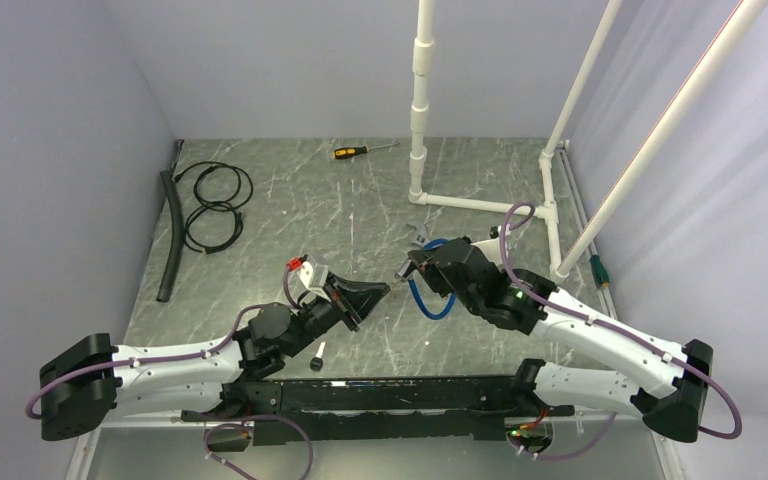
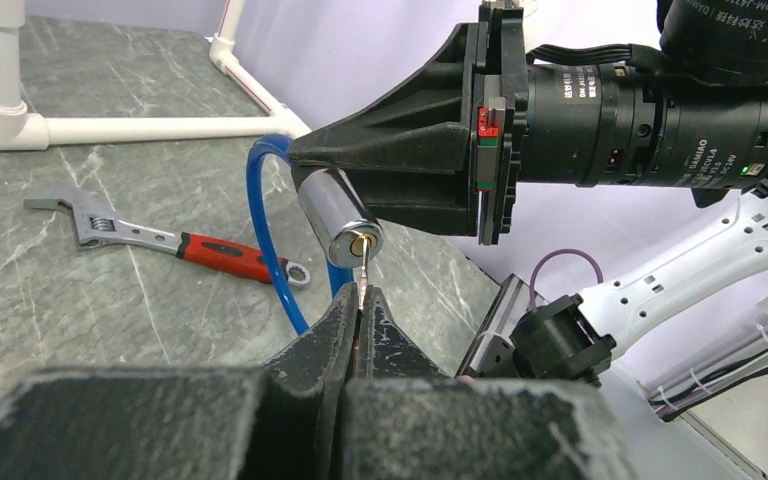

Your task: Unlock with the key

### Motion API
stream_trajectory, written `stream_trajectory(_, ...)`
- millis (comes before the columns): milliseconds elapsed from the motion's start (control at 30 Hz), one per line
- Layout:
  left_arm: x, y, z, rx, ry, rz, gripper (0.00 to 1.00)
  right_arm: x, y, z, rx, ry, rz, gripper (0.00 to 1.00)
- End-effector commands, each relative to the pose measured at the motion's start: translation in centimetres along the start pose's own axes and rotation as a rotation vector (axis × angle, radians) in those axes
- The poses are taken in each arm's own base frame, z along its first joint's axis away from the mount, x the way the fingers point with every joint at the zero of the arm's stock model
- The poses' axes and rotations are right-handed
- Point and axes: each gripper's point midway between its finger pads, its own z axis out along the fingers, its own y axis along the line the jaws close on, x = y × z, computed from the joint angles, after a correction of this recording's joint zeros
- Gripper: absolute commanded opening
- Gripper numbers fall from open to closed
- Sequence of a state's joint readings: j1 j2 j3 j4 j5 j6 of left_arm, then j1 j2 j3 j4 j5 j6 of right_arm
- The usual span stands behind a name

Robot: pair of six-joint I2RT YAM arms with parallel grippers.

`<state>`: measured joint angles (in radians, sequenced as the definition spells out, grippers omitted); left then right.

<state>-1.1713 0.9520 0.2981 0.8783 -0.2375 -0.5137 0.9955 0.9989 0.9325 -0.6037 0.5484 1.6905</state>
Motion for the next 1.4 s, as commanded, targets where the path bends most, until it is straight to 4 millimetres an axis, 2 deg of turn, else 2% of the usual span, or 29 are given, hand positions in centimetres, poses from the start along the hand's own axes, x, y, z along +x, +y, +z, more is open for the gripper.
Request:
stream_trajectory(0,-1.2,-0.3,0.1,0.006,-0.053,-0.009,0.0,-0.2,2.0,-0.4,-0.072,-0.001,0.041,0.0)
stream_trajectory(700,-0.4,1.6,1.2,-0.114,-0.026,-0.01,0.0,0.3,1.4,0.1,-0.033,0.007,0.054,0.0)
stream_trajectory(967,0.4,3.5,1.3,-0.22,-0.003,-0.004,0.0,0.5,0.1,0.8,0.035,-0.002,0.055,0.0)
stream_trajectory(1367,0.9,4.7,1.3,-0.294,0.031,0.006,0.0,1.3,-0.7,1.4,0.101,-0.024,0.04,0.0)
